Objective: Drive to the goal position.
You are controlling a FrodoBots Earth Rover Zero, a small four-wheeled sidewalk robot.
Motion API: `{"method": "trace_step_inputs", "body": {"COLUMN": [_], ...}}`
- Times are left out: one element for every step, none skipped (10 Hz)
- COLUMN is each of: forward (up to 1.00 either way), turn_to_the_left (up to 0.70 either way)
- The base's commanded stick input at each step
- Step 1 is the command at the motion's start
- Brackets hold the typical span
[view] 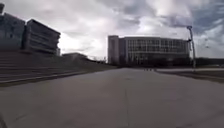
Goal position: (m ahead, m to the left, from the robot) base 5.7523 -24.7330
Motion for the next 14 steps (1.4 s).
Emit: {"method": "trace_step_inputs", "body": {"forward": [1.0, 1.0, 1.0, 1.0, 1.0, 1.0, 1.0, 1.0, 1.0, 1.0, 1.0, 1.0, 1.0, 1.0], "turn_to_the_left": [0.0, 0.0, 0.06, 0.09, 0.11, 0.12, 0.1, -0.17, -0.4, -0.21, 0.0, 0.0, 0.04, -0.07]}}
